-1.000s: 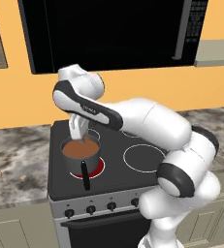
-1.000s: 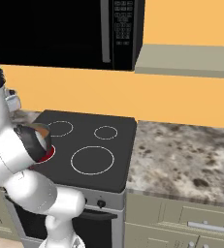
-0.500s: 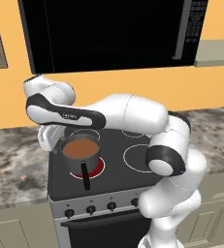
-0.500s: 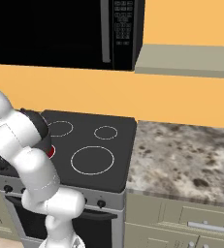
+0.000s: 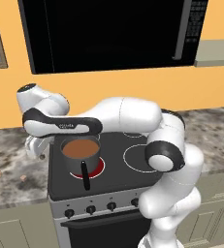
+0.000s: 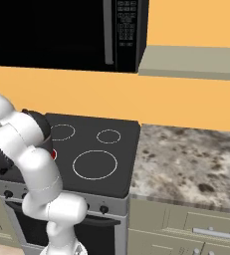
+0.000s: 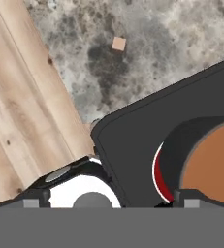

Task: Pick up the sugar cube(s) and place them in the saucepan with hot chocolate.

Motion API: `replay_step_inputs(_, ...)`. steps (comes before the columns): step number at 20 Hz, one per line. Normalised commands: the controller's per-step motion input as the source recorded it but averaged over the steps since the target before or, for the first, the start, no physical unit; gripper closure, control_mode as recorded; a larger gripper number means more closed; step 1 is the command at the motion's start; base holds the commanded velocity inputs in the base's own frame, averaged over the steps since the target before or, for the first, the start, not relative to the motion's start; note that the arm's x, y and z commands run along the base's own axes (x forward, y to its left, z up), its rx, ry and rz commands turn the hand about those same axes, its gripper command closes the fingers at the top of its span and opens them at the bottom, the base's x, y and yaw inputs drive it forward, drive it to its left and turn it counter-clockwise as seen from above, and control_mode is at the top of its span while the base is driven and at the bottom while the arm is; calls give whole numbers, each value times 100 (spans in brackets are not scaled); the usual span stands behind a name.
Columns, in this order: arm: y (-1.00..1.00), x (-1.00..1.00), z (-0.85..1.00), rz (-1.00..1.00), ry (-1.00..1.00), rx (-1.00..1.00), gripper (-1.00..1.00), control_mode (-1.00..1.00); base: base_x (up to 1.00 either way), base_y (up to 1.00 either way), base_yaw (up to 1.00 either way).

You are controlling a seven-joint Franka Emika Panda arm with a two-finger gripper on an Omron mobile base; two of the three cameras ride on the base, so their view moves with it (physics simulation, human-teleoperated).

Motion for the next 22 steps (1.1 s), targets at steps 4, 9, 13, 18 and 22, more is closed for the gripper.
replay_step_inputs(4,1,0,-43,-6,-21,29,-100,-100,0,0,0)
replay_step_inputs(9,40,14,-26,0,1,8,-100,-100,0,0,0)
replay_step_inputs(13,39,16,-16,3,17,1,-100,-100,0,0,0)
replay_step_inputs(18,26,0,0,3,11,-1,-100,-100,0,0,0)
replay_step_inputs(22,43,5,-9,1,6,-6,-100,-100,0,0,0)
